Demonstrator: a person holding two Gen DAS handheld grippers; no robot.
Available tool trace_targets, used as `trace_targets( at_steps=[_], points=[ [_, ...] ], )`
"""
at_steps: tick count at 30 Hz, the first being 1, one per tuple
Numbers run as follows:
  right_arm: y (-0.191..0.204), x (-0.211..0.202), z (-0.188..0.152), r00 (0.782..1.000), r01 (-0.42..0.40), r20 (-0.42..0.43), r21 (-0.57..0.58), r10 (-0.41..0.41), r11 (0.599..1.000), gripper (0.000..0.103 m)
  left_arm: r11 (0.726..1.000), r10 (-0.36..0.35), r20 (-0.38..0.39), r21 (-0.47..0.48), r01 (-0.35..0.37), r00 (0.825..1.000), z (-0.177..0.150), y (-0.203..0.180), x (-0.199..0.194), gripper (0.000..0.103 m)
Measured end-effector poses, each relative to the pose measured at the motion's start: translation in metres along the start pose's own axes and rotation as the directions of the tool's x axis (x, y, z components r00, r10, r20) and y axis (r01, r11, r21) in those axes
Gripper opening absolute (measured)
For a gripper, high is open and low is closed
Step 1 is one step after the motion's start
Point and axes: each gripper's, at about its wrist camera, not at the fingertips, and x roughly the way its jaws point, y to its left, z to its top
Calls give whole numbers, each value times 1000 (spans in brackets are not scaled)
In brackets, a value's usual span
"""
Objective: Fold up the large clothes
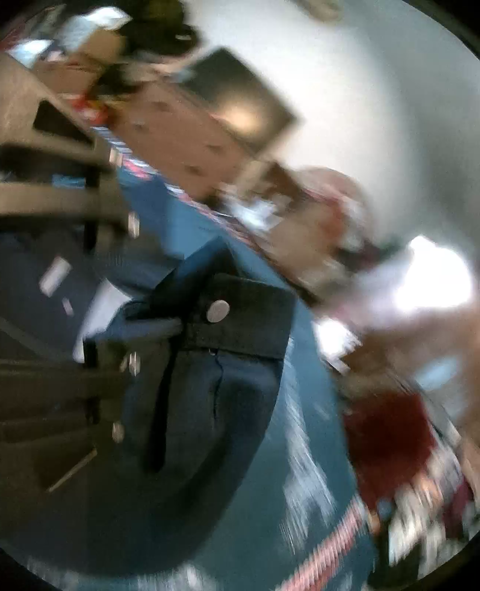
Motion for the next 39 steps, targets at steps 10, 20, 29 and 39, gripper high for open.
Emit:
trace_targets(
  at_steps=[10, 20, 29, 39],
  points=[
    [-53, -5, -164, 983, 119, -154, 89, -104, 989, 40, 996, 79, 37, -32, -78, 996, 19, 50, -26, 103],
    [-261, -118, -203, 910, 408, -115, 420, -398, 810, 42, 998, 6, 24, -63, -5, 1000, 15, 34, -5, 103],
    [-287, -37, -196, 916, 381, -275, 367, -293, 849, 32, 989, 101, 60, -111, -94, 993, 24, 52, -23, 103],
    [-298, -61, -214, 912, 404, -248, 417, -326, 814, 8, 928, 292, 69, -260, -265, 954, 34, 146, -44, 103]
  ],
)
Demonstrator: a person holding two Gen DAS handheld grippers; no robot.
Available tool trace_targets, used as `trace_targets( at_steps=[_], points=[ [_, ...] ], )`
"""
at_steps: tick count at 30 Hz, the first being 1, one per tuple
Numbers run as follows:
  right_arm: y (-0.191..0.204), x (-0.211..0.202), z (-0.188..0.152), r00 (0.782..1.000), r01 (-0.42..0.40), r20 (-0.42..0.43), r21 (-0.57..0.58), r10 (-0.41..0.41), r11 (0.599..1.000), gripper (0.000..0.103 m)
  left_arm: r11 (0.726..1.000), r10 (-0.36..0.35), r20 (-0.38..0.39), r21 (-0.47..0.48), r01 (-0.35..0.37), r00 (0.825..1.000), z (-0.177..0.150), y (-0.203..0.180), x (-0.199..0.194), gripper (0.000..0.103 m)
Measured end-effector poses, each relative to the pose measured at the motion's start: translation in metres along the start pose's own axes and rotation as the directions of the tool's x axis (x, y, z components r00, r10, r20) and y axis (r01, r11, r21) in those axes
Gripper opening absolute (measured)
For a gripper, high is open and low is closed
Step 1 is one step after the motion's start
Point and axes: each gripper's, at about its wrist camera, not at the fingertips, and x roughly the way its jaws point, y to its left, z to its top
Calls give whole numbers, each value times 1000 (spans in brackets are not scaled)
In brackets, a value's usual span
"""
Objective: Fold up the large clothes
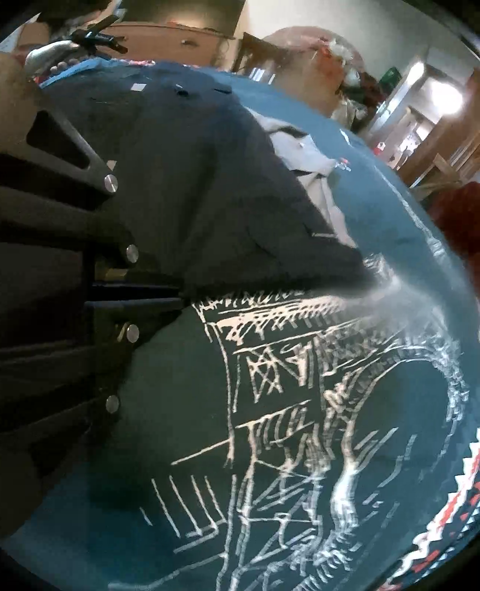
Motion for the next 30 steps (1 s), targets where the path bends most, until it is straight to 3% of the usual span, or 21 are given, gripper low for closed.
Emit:
trace_targets(
  at_steps=[3, 7, 14, 17, 19, 21, 22, 23, 26, 30],
  points=[
    [6, -24, 1, 996, 65, 64, -11, -64, 998, 17, 996, 18, 13, -85, -17, 1000, 13, 35, 4, 103],
    [5, -65, -9, 988, 66, 136, 39, -70, 997, 27, 991, 25, 38, -132, -19, 999, 44, 66, 21, 103],
    [31, -81, -44, 992, 69, 107, 19, -70, 997, 28, 973, -24, 34, -228, 31, 999, 108, 114, 82, 98],
    [49, -72, -54, 995, 46, 83, 13, -47, 999, 30, 970, -21, -17, -242, 16, 1000, 122, 126, 117, 78],
    [61, -65, -59, 997, 40, 66, -11, -39, 999, 31, 968, 5, -31, -252, -12, 1000, 127, 132, 130, 53],
    [74, -59, -62, 998, 36, 51, -40, -34, 999, 31, 969, 15, -27, -245, -21, 1000, 132, 134, 137, 35],
    [79, -57, -64, 998, 34, 47, -53, -32, 998, 31, 970, 10, -25, -241, -16, 1000, 134, 134, 138, 16],
    [84, -56, -66, 999, 30, 43, -66, -28, 997, 31, 972, 13, -29, -236, -19, 999, 135, 134, 140, 9],
    [91, -54, -69, 999, 13, 43, -77, -10, 997, 31, 983, 23, -8, -184, -24, 1000, 136, 125, 133, 2],
    [98, -61, -68, 998, -20, 60, -91, 26, 996, 31, 1000, -9, 161, -1, 9, 987, 144, 66, 73, 0]
  ],
)
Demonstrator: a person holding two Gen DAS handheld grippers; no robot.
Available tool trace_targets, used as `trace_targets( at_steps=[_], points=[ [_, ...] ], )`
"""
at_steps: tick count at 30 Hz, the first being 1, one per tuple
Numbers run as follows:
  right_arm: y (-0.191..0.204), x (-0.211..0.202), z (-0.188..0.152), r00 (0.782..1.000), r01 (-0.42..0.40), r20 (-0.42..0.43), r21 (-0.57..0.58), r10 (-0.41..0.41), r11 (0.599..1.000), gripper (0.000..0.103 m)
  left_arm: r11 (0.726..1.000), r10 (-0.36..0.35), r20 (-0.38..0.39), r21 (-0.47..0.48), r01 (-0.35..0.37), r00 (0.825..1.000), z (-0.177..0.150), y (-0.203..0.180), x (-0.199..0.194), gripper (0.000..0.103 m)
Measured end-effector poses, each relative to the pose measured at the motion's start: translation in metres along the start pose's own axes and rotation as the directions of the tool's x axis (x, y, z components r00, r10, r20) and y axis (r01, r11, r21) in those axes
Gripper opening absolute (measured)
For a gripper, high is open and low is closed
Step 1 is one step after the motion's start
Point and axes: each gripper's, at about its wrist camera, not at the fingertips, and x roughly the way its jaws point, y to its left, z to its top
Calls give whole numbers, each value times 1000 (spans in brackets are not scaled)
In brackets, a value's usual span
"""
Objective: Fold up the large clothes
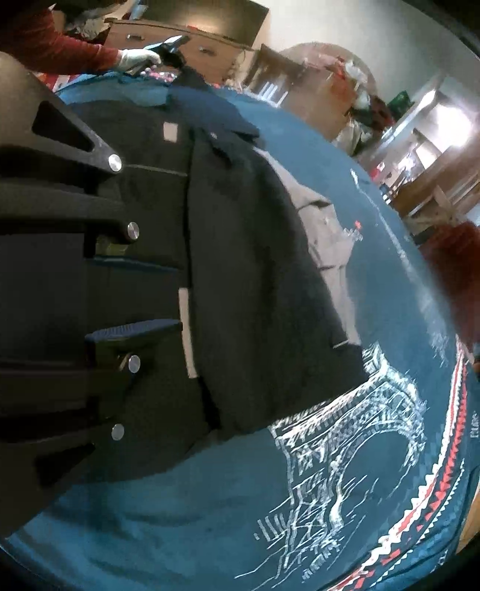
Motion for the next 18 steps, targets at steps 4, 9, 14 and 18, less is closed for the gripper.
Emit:
trace_targets(
  at_steps=[4, 9, 14, 18],
  points=[
    [5, -12, 4, 998, -54, 35, -12, 54, 998, 30, 951, -249, 115, 215, 221, 962, 3, -117, -82, 0],
    [-2, -27, 5, 989, -126, 79, 23, 124, 992, 30, 626, -733, -42, 348, 698, 679, -65, -282, -176, 8],
    [-12, -36, 7, 978, -193, 89, 45, 188, 980, 32, 496, -751, -315, 311, 811, 580, -180, -352, -189, 55],
    [-13, -17, 18, 970, -241, 41, 40, 239, 970, 34, 653, -640, -376, 193, 733, 670, -224, -296, -151, 54]
  ],
)
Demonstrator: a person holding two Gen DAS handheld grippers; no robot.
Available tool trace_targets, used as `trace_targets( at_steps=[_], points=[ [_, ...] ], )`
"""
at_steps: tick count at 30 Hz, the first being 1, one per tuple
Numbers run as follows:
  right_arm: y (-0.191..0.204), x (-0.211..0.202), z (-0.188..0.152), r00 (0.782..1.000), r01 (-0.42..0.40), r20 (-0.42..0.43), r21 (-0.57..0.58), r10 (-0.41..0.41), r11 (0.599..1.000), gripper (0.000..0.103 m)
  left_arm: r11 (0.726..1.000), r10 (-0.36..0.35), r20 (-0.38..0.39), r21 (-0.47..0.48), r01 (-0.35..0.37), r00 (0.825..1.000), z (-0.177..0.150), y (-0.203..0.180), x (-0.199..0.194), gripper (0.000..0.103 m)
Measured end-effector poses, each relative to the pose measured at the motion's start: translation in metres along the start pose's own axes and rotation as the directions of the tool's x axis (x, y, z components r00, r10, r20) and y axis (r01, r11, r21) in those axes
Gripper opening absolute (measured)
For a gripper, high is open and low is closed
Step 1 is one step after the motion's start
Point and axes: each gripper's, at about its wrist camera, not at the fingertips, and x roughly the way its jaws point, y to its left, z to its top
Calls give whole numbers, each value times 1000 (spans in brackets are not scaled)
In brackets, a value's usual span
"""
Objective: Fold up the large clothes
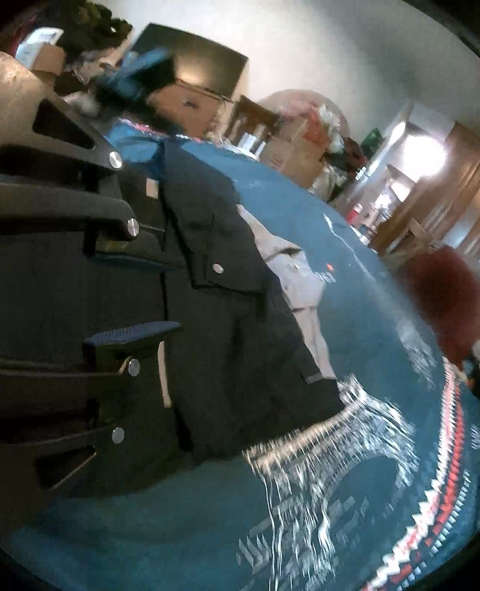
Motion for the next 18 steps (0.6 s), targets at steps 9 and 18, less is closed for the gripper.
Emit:
trace_targets(
  at_steps=[9, 18],
  points=[
    [21, 149, 50, 962, -120, -240, 44, 127, 992, 34, 904, 190, 70, -402, -146, 979, -56, 115, -35, 47],
    [22, 185, 57, 976, 49, -212, -43, -57, 998, 33, 910, 162, 96, -400, -111, 982, -60, 115, -39, 50]
  ],
)
